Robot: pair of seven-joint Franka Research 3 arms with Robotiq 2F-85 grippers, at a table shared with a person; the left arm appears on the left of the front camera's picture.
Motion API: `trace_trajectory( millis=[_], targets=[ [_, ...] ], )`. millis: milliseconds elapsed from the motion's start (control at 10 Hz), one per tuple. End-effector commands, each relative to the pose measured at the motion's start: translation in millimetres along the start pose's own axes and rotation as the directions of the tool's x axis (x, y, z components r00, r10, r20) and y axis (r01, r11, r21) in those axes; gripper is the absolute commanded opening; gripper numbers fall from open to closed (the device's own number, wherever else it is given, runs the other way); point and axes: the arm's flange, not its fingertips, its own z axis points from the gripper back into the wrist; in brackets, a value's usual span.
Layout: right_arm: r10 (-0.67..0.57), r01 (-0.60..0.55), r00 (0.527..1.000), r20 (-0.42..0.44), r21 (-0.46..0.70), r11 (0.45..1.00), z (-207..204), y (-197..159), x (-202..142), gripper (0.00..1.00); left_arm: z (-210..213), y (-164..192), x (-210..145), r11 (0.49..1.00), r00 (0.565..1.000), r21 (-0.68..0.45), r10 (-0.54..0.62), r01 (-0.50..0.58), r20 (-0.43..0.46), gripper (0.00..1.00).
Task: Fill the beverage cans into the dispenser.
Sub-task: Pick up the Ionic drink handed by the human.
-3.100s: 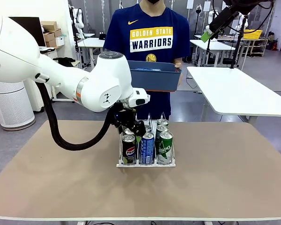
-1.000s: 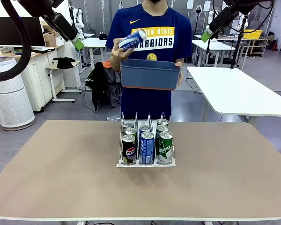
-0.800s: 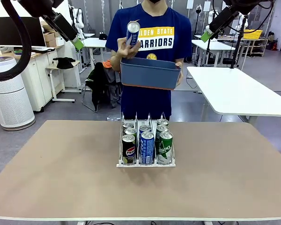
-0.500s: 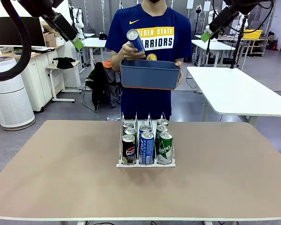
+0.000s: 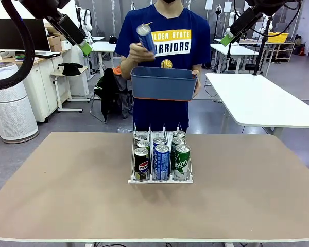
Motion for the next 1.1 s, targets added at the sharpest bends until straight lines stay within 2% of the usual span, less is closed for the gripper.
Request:
trace_trajectory(
  millis=[0,1000],
  targets=[
    [0.01,-0.01,1.0,0.013,0.006,1.0,0.2,0.0,-1.4,1.0,-0.4,0.9,-3.6,1.0,1.0,-0.002,0.004,-0.004,-0.001,1.0],
    [0.01,-0.01,1.0,0.013,0.006,1.0,0.2,0.0,-1.4,1.0,0.0,0.0,0.0,1.0,1.0,0.0,0.0,0.0,0.0,1.0]
  ],
)
